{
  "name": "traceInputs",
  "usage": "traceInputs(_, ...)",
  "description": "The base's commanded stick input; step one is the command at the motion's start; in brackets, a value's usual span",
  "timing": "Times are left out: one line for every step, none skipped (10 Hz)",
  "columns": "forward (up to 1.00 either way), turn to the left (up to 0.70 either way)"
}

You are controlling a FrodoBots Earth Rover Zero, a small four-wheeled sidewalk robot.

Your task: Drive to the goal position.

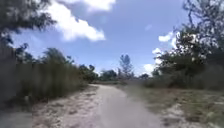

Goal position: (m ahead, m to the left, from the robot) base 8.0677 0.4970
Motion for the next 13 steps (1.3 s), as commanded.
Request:
traceInputs(1.0,0.0)
traceInputs(1.0,0.0)
traceInputs(1.0,0.0)
traceInputs(1.0,0.0)
traceInputs(1.0,0.0)
traceInputs(1.0,0.0)
traceInputs(1.0,0.0)
traceInputs(1.0,0.0)
traceInputs(1.0,0.0)
traceInputs(1.0,0.02)
traceInputs(1.0,0.21)
traceInputs(1.0,0.39)
traceInputs(1.0,0.4)
